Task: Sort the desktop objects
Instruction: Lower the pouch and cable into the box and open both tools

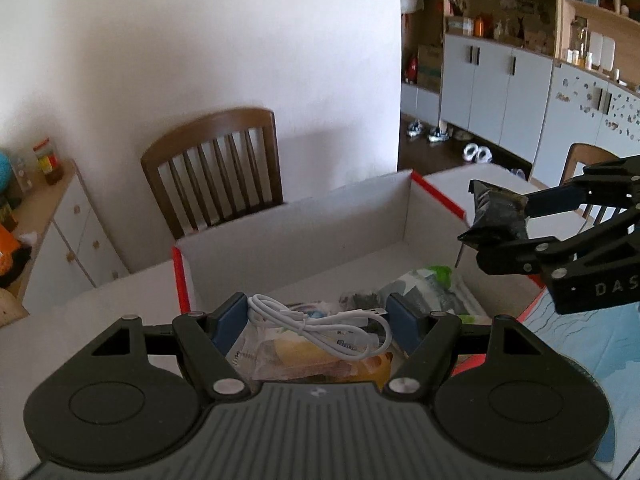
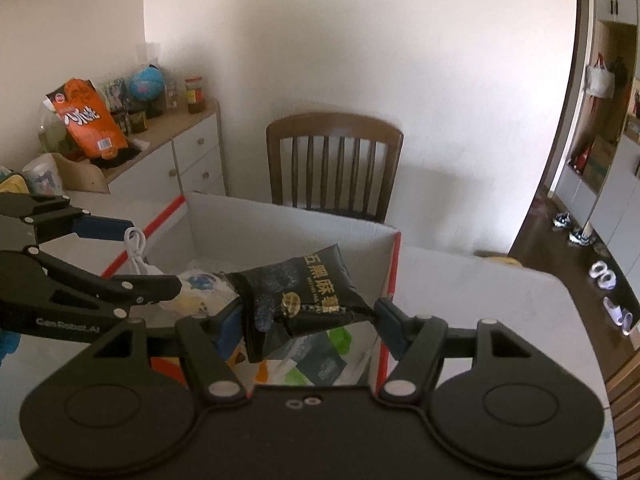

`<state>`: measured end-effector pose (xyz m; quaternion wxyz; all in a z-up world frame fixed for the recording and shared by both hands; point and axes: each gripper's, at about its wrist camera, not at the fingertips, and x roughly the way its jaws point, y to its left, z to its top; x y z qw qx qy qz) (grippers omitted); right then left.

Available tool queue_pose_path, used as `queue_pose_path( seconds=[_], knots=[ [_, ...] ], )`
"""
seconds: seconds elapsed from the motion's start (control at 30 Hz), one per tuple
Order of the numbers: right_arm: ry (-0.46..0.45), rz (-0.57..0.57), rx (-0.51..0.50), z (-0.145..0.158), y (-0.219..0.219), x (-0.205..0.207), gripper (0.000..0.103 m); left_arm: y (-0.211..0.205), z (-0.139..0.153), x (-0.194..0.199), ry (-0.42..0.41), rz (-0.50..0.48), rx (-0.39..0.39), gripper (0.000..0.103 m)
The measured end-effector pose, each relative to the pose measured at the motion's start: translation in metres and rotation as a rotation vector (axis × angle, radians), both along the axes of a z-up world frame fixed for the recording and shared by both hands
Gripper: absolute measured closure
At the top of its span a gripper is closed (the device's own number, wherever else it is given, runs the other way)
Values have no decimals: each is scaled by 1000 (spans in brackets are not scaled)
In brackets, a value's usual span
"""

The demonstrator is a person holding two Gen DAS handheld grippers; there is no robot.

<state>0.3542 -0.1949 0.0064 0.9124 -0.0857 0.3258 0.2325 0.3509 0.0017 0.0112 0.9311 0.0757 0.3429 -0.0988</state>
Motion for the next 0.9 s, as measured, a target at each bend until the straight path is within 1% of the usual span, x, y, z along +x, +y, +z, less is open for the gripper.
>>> queue_pose_path(
  seconds=[0.07, 0.13, 0.23, 0.47, 0.7, 0.9],
  knots=[
    [15, 4, -10, -6, 3, 7, 35, -1, -7, 7, 38, -7, 7, 27],
    [24, 11, -29, -12, 8, 12, 35, -1, -13, 11, 59, -13, 19, 27],
    [23, 18, -68, -20, 15, 17, 35, -1, -19, 14, 83, -21, 19, 27],
    [55, 29, -109, -38, 26, 28, 35, -5, -28, 23, 137, -34, 27, 27],
    [61, 45, -152, -48, 38, 33, 35, -3, -36, 33, 176, -14, 18, 27],
    [79, 49, -171, -55, 41, 40, 35, -1, -42, 45, 205, -6, 10, 27]
  ],
)
